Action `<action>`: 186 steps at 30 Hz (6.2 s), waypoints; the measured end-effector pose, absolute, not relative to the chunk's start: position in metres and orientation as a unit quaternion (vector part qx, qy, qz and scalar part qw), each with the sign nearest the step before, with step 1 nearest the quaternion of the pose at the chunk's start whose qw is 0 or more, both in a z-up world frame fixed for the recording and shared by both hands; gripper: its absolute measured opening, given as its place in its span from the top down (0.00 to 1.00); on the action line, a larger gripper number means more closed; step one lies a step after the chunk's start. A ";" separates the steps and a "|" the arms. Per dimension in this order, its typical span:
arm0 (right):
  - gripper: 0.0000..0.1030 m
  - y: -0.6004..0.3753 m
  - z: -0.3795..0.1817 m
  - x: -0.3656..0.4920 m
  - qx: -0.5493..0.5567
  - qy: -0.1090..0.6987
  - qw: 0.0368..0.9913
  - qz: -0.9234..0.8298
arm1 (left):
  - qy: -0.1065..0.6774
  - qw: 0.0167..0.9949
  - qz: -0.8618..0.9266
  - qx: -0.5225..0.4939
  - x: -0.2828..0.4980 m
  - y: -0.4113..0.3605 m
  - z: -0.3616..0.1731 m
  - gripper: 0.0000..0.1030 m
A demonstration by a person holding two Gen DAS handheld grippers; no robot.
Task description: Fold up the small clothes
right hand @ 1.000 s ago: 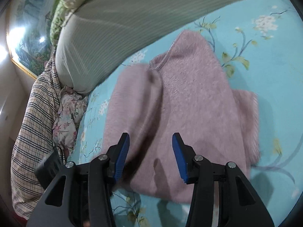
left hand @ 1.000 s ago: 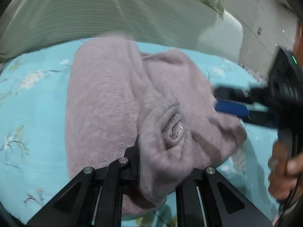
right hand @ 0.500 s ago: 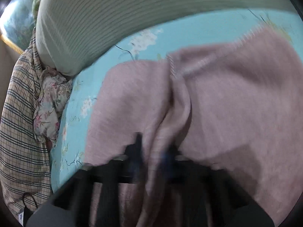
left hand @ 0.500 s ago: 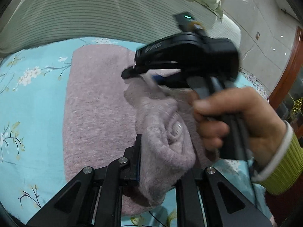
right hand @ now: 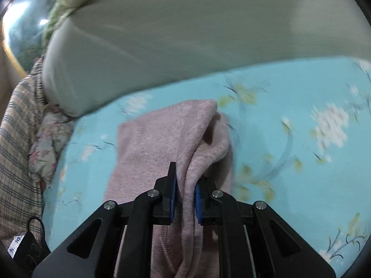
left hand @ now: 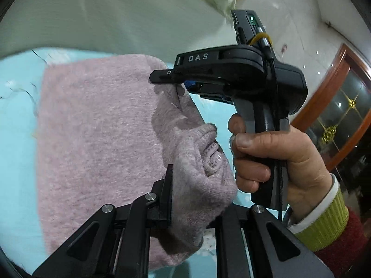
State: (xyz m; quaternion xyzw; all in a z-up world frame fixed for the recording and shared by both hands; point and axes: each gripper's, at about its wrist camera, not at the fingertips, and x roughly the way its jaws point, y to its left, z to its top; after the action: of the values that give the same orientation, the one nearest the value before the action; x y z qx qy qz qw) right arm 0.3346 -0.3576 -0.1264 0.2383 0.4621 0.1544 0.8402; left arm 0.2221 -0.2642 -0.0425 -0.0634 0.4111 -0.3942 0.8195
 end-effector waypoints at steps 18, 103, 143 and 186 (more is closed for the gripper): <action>0.17 -0.370 -0.125 0.290 0.241 0.436 0.855 0.144 | 0.427 0.811 -0.397 -0.049 0.198 -0.231 -0.037 0.36; 0.93 -0.181 -0.115 0.243 0.262 0.490 0.791 0.257 | 0.414 0.866 -0.267 -0.086 0.115 0.034 -0.036 0.52; 0.87 -0.213 -0.082 0.103 0.153 0.477 0.829 0.250 | 0.422 0.892 -0.154 0.060 0.062 0.006 -0.066 0.91; 0.89 -0.233 -0.097 0.223 0.277 0.454 0.833 0.155 | 0.454 0.841 -0.294 -0.037 0.112 -0.001 -0.076 0.92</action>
State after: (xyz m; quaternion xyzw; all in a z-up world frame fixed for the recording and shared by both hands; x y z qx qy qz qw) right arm 0.2232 -0.2325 -0.0968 0.2772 0.4538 0.1547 0.8326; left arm 0.1121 -0.0007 -0.0764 -0.0367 0.4536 -0.2939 0.8405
